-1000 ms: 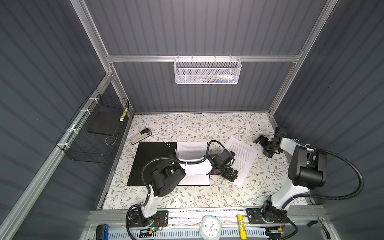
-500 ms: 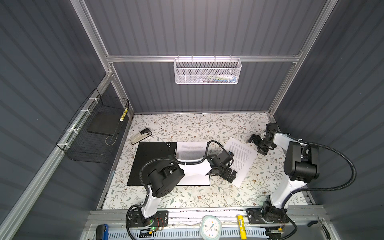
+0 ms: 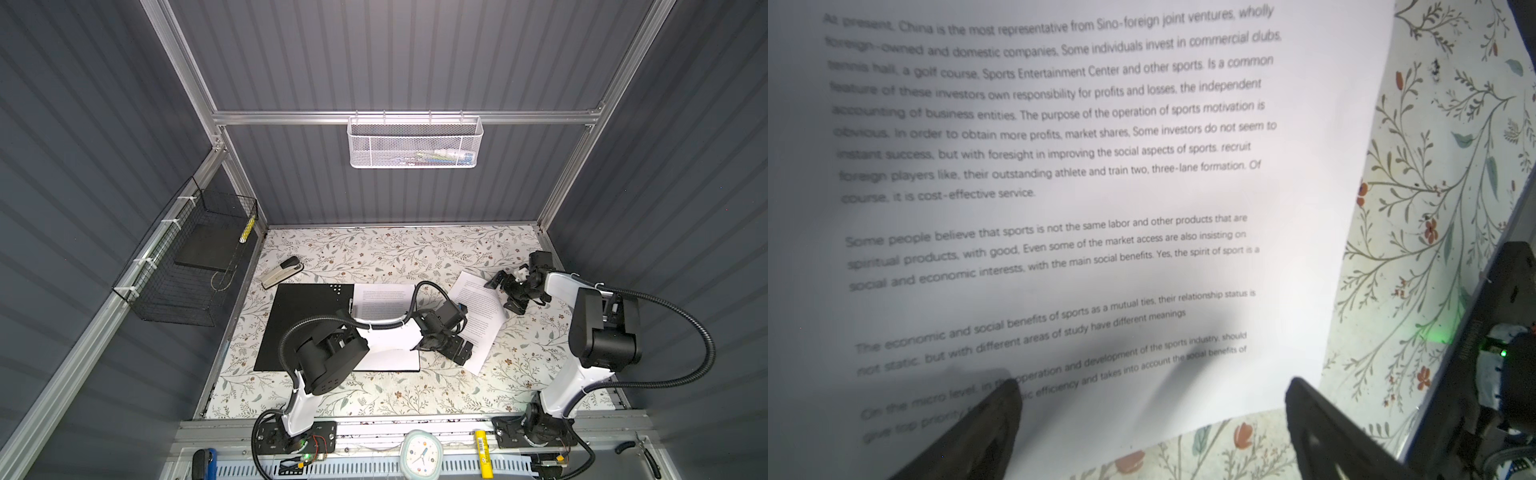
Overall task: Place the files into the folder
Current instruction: 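Hold the sheet beside the folder with the left gripper while right gripper approaches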
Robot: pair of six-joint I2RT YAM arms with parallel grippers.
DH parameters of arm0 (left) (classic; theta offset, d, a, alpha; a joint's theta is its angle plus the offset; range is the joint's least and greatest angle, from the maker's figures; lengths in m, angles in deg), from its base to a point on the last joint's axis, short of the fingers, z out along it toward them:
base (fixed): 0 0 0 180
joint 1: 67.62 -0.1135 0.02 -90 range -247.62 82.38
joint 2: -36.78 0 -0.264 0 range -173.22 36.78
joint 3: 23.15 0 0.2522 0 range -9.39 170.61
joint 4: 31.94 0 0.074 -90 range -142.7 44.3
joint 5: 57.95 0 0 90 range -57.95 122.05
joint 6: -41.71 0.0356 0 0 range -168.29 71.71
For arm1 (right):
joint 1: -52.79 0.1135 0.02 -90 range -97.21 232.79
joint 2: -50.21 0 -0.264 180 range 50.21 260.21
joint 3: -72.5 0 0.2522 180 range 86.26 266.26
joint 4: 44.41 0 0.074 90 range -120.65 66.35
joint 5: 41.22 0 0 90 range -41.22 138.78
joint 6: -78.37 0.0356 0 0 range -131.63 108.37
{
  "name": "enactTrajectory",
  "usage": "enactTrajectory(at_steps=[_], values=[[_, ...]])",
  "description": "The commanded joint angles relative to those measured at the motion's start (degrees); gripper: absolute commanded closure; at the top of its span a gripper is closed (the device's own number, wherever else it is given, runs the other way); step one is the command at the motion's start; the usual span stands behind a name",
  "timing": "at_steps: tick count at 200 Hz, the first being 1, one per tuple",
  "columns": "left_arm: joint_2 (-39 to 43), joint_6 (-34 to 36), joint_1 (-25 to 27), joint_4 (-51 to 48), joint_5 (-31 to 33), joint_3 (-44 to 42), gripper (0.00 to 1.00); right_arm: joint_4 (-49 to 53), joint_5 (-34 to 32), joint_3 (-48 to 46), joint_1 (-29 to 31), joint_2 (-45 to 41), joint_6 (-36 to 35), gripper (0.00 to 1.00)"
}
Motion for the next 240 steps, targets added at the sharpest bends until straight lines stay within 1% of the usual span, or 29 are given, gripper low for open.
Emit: enactTrajectory(at_steps=[1, 36, 55, 70, 98, 118, 136, 154, 171, 188, 225, 240], values=[[-2.2, 0.2, -0.6, -4.4, -0.8, -0.5, 0.00, -2.1, 6.1, -4.8, 0.6, -3.6, 3.3, 0.01], [-3.2, 0.2, -0.7, -4.3, -1.2, 0.4, 0.00, -10.1, 13.8, -13.1, 0.6, -8.9, 8.5, 0.01], [-3.4, 0.3, -0.8, -4.3, -1.2, 0.4, 0.00, -15.6, 15.9, -17.4, 1.0, -11.4, 12.0, 0.01], [-3.5, 0.1, -0.8, -4.4, -1.3, 0.3, 0.00, -19.2, 17.8, -19.6, 1.8, -11.9, 14.2, 0.01], [-3.5, -0.2, -0.9, -4.1, -1.4, 0.0, 0.00, -23.8, 16.4, -23.5, 2.3, -14.2, 17.1, 0.01], [-3.2, -0.5, -0.9, -3.9, -1.5, -0.4, 0.00, -25.6, 15.4, -25.2, 2.5, -15.4, 17.6, 0.01], [-3.2, -0.5, -0.9, -4.1, -1.5, -0.3, 0.00, -30.1, 15.5, -27.7, 2.6, -15.8, 20.1, 0.01], [-2.9, -0.5, -0.9, -4.2, -1.4, -0.3, 0.00, -33.0, 12.5, -30.9, 2.6, -17.8, 22.4, 0.02], [-2.7, -0.5, -0.9, -4.3, -1.3, -0.2, 0.00, -35.5, 10.3, -33.8, 2.6, -19.9, 24.0, 0.07], [-2.7, -0.5, -0.9, -4.3, -1.3, -0.2, 0.00, -36.4, 8.9, -35.8, 2.6, -21.6, 25.5, 0.19], [-3.1, -0.7, -1.0, -4.3, -1.3, -0.1, 0.00, -38.3, 8.2, -39.4, 2.6, -24.7, 27.3, 0.34], [-3.0, -0.7, -1.0, -4.1, -1.5, 0.0, 0.00, -38.3, 8.0, -40.5, 2.7, -25.9, 27.4, 0.44]])
